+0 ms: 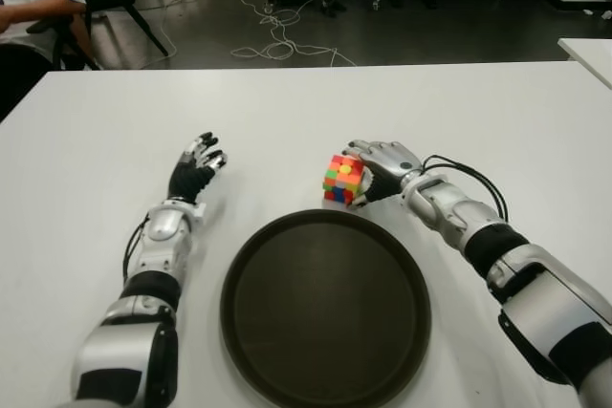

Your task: Pick up the Rubik's Cube and put it in the plate

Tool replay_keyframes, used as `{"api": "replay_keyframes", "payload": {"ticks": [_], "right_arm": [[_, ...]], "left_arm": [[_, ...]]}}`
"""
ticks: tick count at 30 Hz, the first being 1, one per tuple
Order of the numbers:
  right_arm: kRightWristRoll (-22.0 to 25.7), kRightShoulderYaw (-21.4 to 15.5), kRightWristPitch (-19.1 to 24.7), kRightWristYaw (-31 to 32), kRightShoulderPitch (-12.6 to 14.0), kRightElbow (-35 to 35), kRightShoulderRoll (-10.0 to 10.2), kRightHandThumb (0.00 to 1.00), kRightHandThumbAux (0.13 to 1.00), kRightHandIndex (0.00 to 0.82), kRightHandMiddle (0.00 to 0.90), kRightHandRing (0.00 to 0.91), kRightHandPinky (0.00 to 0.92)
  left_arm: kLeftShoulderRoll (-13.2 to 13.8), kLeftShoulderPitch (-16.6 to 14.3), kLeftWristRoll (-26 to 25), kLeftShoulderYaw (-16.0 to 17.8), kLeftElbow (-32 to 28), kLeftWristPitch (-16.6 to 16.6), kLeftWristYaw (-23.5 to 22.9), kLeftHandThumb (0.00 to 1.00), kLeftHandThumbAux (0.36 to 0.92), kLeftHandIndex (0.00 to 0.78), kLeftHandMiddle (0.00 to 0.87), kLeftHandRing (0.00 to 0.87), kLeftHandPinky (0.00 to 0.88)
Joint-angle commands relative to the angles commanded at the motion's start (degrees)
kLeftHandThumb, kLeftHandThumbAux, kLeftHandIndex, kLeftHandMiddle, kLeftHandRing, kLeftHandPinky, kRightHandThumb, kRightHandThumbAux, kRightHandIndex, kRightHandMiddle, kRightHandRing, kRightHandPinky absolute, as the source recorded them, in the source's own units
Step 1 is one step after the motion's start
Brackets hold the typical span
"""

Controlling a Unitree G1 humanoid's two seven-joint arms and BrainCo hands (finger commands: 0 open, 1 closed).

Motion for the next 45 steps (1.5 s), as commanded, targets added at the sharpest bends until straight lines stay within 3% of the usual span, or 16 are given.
{"api": "replay_keyframes", "payload": {"ticks": [3,6,9,45], "right_arm": [[0.15,-0.14,-0.06,-0.56,-0.06,0.35,0.15,0.543,0.695,0.364,0.434,0.468,0.459],[0.22,-0.39,-0.09,-2.20,-0.01,0.60,0.19,0.644,0.709,0.404,0.501,0.518,0.495],[0.10,-0.35,-0.04,-3.32,0.00,0.72,0.21,0.679,0.714,0.418,0.529,0.537,0.503],[0.93,-1.30,-0.13,-5.35,-0.11,1.49,0.54,0.700,0.715,0.425,0.531,0.541,0.507]], "left_arm": [[0.03,-0.09,0.02,-0.02,0.12,0.08,-0.06,0.235,0.694,0.055,0.123,0.109,0.081],[0.09,-0.39,-0.01,0.05,0.61,0.34,-0.09,0.235,0.695,0.060,0.127,0.112,0.081],[0.15,-0.52,-0.06,0.08,0.83,0.40,-0.25,0.233,0.695,0.060,0.128,0.112,0.077],[0.14,-0.69,0.09,0.17,0.87,0.78,0.10,0.241,0.695,0.060,0.123,0.112,0.080]]}}
